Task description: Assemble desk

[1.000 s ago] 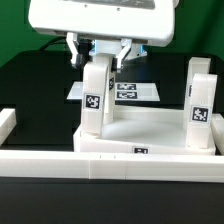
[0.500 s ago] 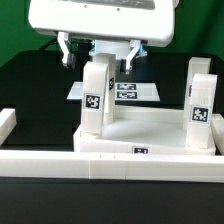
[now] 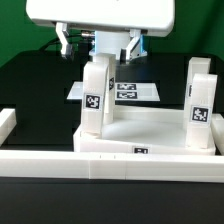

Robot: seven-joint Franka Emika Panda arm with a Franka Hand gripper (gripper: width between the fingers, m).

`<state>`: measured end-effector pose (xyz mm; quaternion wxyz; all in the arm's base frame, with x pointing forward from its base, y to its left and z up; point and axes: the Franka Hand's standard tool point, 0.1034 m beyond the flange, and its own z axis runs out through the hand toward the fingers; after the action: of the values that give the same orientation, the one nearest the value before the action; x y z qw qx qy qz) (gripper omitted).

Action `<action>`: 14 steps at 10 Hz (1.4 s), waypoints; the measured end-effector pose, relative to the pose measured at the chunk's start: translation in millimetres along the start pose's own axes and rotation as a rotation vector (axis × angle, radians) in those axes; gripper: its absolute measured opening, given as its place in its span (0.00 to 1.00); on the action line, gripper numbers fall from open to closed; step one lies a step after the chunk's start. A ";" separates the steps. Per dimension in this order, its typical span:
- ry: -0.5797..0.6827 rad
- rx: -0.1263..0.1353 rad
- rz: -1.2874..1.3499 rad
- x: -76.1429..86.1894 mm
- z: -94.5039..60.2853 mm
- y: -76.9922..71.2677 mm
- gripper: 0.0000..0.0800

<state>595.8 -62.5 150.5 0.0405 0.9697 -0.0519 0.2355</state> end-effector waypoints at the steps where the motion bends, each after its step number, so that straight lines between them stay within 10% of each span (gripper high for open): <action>1: -0.001 -0.002 -0.001 -1.6 1.7 0.1 0.81; 7: -0.055 -0.007 0.000 -9.5 11.1 14.6 0.81; 9: -0.324 0.067 0.024 -11.9 14.9 2.9 0.81; 14: -0.495 0.074 -0.004 -11.1 24.6 -0.5 0.81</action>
Offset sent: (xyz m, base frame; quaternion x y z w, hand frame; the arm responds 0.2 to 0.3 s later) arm 0.0010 -0.0161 -0.0157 0.0040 0.0139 -0.0173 0.9997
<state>597.1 -63.6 123.6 -0.0085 0.9987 -0.0498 -0.0074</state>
